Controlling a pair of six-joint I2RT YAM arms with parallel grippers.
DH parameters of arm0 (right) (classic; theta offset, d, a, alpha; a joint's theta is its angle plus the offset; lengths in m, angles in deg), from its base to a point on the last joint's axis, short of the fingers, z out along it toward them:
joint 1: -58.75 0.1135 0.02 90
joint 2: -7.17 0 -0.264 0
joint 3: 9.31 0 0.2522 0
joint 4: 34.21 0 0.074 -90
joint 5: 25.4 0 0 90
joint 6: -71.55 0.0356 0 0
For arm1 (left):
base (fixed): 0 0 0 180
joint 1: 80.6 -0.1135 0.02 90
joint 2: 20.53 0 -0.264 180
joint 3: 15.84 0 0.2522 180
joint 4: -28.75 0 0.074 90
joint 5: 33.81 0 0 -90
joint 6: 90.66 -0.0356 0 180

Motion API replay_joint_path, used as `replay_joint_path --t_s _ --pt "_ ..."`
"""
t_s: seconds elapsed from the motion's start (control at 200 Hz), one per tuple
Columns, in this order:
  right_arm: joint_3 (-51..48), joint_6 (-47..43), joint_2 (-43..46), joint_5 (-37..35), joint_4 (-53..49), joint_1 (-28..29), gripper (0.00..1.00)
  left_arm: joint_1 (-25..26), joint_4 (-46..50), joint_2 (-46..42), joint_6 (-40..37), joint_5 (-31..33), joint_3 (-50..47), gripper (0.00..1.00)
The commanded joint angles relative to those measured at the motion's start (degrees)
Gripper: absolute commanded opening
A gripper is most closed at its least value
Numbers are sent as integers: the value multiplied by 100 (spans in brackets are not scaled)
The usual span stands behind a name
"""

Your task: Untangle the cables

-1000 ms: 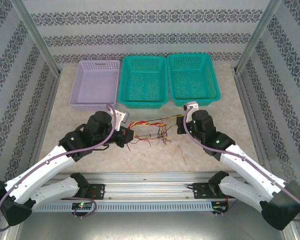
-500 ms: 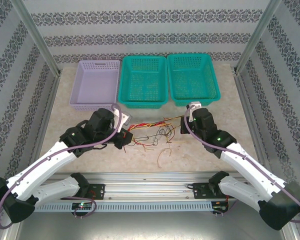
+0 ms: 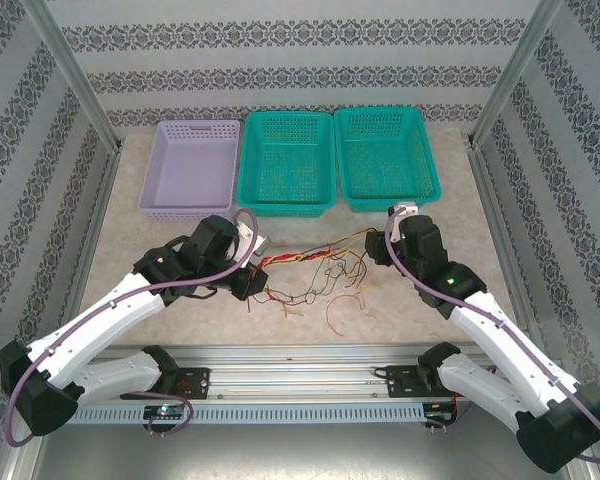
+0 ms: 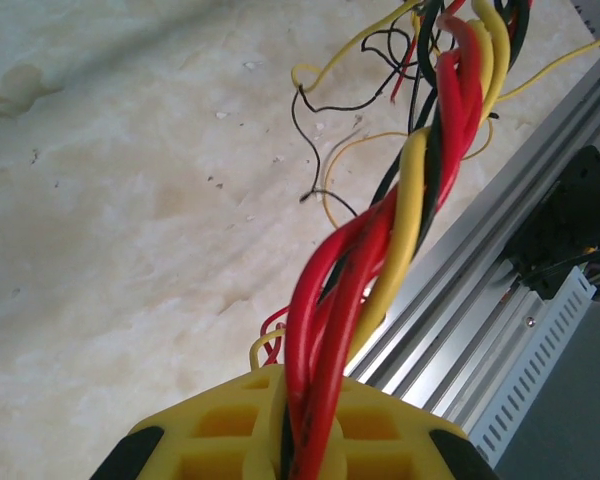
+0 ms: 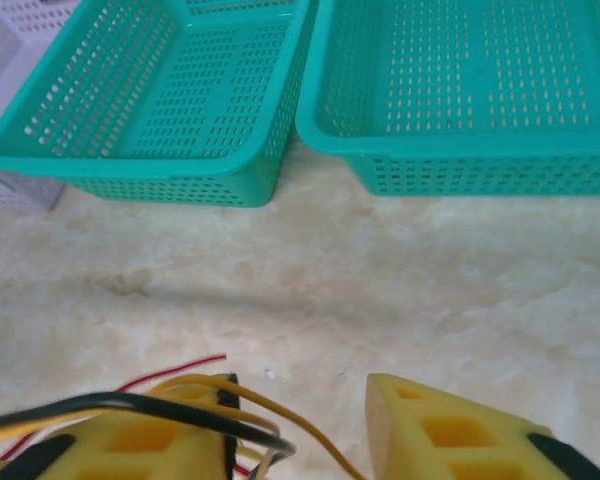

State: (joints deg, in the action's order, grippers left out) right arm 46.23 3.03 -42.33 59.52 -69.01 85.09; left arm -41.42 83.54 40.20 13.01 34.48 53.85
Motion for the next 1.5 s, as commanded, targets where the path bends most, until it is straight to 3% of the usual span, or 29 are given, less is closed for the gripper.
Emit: replay_joint_path --t_s 0.0,0.205,0.34,0.555,0.744,0.939,1.179,1.304,1.494 --pt "-72 276 235 90 221 -102 44 -103 457 101 -52 201 149 0" --pt "39 440 126 1722 412 -174 67 -103 140 319 274 384 116 0" --pt "370 521 -166 1512 -260 -219 69 -102 -172 449 527 520 72 0" --pt "177 899 179 1749 -6 -565 70 -99 -664 516 842 728 15 0" --pt "-29 817 -25 2810 810 -14 70 -95 -1149 602 957 446 -105 0" --pt "-122 254 -544 1713 1081 1224 63 -86 -1447 834 988 192 -42 0" --pt "-100 -218 -1065 345 1211 1477 57 -68 -1492 843 990 -108 -75 0" --pt "-83 -297 -1277 190 1486 1552 54 -46 -1556 775 1000 -274 -152 0" --pt "6 -328 -1537 -66 1645 1589 26 -24 -1569 687 958 -382 -160 0"
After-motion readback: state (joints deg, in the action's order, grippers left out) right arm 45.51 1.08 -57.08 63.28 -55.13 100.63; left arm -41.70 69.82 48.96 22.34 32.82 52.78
